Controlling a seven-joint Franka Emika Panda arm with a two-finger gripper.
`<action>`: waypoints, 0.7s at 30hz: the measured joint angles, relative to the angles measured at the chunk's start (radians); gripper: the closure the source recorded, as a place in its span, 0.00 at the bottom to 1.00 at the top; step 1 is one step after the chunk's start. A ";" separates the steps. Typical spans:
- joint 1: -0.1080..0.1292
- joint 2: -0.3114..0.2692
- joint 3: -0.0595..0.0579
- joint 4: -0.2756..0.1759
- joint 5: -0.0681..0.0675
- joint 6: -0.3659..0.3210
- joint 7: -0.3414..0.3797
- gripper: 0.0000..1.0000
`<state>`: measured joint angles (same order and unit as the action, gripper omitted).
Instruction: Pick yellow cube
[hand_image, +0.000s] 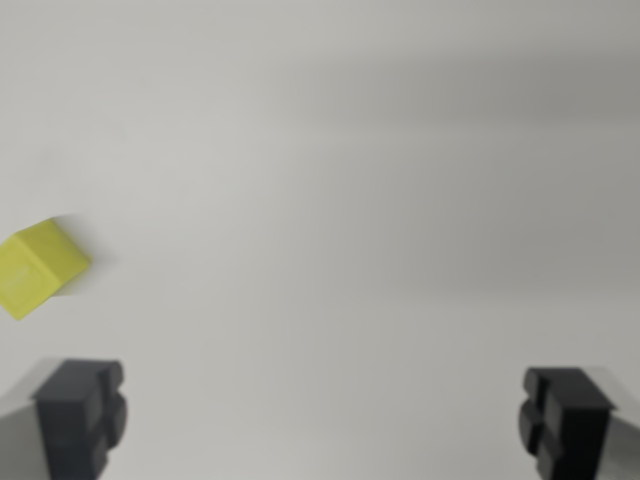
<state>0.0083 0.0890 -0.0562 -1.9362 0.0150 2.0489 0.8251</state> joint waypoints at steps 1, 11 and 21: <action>0.000 0.000 0.000 0.000 0.000 0.000 0.000 0.00; 0.011 -0.002 0.000 -0.020 0.000 0.017 -0.011 0.00; 0.038 0.001 0.001 -0.061 0.000 0.059 -0.024 0.00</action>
<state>0.0464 0.0898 -0.0557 -1.9968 0.0150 2.1081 0.8015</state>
